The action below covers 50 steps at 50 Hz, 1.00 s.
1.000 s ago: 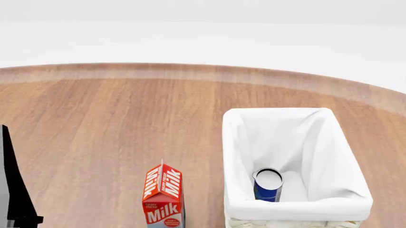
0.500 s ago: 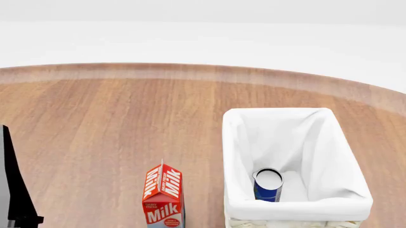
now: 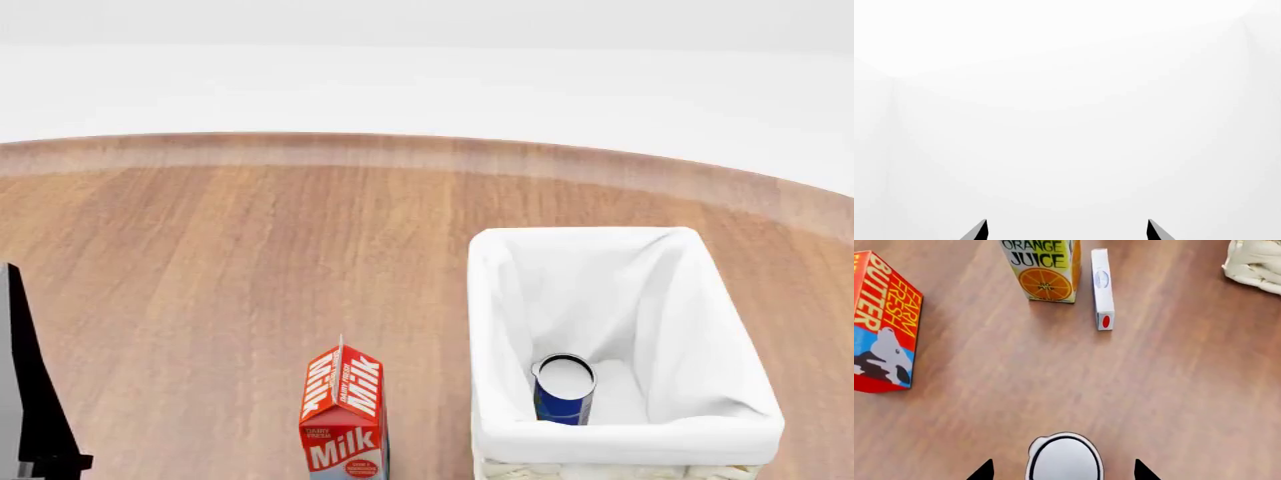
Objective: Pick up the alphabet soup and the tomato sauce, and put them in the basket.
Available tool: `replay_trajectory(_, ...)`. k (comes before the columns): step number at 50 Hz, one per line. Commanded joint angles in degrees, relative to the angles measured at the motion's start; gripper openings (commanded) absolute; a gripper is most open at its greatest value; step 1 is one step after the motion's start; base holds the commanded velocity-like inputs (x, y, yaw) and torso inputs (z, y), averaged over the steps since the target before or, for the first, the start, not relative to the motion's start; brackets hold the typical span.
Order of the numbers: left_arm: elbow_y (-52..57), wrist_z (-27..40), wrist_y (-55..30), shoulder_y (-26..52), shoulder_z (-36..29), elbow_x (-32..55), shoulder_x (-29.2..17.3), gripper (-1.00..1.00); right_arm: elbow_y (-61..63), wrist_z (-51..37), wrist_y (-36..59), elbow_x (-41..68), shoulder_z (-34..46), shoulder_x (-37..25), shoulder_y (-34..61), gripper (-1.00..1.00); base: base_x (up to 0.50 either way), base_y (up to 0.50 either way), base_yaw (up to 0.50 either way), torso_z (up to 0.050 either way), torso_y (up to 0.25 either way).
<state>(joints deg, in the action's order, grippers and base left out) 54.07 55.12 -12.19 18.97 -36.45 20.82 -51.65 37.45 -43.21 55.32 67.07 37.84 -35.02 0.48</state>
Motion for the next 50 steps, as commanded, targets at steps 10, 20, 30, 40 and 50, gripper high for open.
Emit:
replay_trajectory(10,0.3,0.1,-0.24,0.12,0.04,0.26,-0.21,1.0,-4.6,4.37,-2.95,-4.27,1.99,1.07,-0.88,1.0,0.0,0.0,0.0,0.0,0.0)
replay_trajectory(20,-0.3,-0.12,0.14,0.0,-0.31,-0.12,0.04,1.0,-6.5,6.38,-4.69,-6.3,3.18,1.77,-1.63,1.0,0.0,0.0,0.0,0.0,0.0)
replay_trajectory(30,-0.45,0.03,0.74,-0.4,-0.18,-0.22,-0.19,1.0,-9.13,8.43,-6.39,-7.84,3.64,2.31,-1.63,1.0,0.0,0.0,0.0,0.0,0.0)
replay_trajectory(40,-0.49,0.07,0.84,-0.5,-0.18,-0.22,-0.21,1.0,-10.88,9.82,-7.78,-8.94,4.26,2.76,-2.18,1.0,0.0,0.0,0.0,0.0,0.0)
replay_trajectory(50,-0.39,0.13,0.71,-0.48,-0.21,-0.24,-0.21,1.0,-12.38,11.08,-9.08,-9.7,4.72,3.07,-2.79,1.0,0.0,0.0,0.0,0.0,0.0)
